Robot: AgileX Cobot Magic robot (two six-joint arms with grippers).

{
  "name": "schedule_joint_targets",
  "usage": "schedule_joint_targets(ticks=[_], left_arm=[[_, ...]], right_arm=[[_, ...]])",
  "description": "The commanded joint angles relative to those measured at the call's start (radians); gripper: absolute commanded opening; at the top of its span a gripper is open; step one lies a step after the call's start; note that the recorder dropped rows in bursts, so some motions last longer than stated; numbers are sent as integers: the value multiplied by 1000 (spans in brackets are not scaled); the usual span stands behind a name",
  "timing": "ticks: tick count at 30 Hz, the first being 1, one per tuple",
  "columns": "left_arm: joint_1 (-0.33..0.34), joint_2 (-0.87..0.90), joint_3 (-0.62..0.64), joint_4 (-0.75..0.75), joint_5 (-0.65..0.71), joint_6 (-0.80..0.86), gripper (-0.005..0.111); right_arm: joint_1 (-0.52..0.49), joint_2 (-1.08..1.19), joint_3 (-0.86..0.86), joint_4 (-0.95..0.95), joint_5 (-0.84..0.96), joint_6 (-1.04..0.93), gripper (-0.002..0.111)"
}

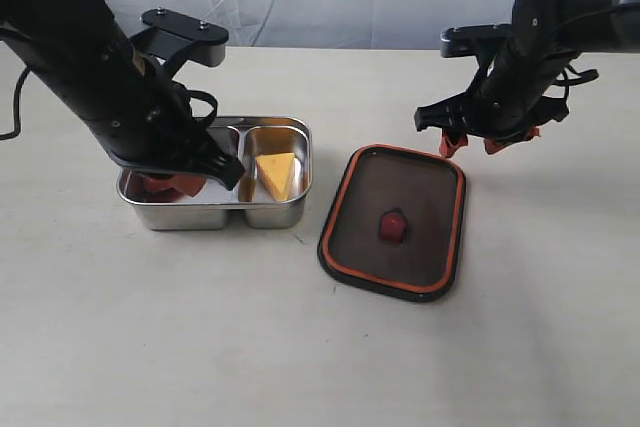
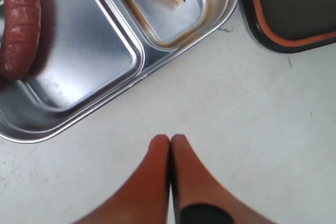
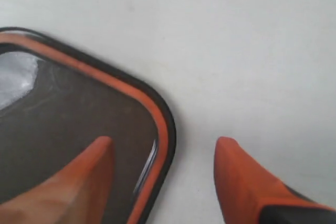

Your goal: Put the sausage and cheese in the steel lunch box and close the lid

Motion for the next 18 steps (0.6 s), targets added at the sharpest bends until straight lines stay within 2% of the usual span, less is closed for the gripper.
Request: schedule_joint_targets(ticks=[1,11,13,14,15,16,18], left_arm=[[0,-23,12,-30,-3,-3,0],[0,-25,17,-30,-12,-3,0],[0,-25,17,-32,-14,-3,0],[0,-25,17,-32,-14,-3,0],[0,-25,17,-32,-14,-3,0],[0,-25,17,-42,-14,-3,0],[0,-26,17,-71,-12,-1,0]], right_arm=[[-6,67,-59,-7,31,-6,55],[-6,152,-76,-38,81,-6,55],[-6,169,-76,-42,102,-6,40],[-6,173,-76,-42,111,-6,24],[-6,173,-76,-42,113,-6,15],[-6,173,-76,-42,113,-6,-1],[-6,173,-76,-42,118,-6,-1]])
